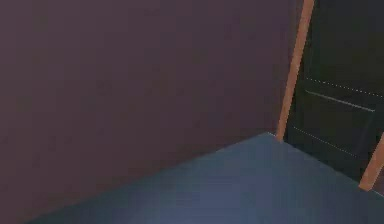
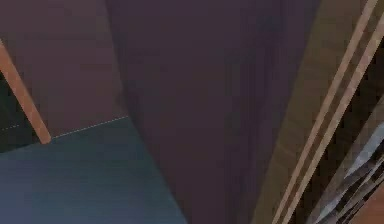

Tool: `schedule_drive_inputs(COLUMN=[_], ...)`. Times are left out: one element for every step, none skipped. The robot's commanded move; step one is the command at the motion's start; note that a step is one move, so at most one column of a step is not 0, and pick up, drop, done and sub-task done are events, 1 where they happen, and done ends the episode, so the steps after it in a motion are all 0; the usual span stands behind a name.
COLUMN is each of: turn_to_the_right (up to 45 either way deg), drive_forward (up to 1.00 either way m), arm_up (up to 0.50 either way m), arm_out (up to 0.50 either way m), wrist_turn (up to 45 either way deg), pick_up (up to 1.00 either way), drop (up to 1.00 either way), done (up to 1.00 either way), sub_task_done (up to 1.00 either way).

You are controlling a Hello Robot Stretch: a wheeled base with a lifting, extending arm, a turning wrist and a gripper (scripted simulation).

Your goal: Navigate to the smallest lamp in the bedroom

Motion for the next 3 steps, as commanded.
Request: schedule_drive_inputs(turn_to_the_right=[-30.0, 0.0, -45.0], drive_forward=[0.0, 0.05, 0.0], arm_up=[0.0, 0.0, 0.0], arm_out=[0.0, 0.0, 0.0], wrist_turn=[0.0, 0.0, 0.0], pick_up=[0.0, 0.0, 0.0], drop=[0.0, 0.0, 0.0], done=[0.0, 0.0, 0.0], sub_task_done=[0.0, 0.0, 0.0])
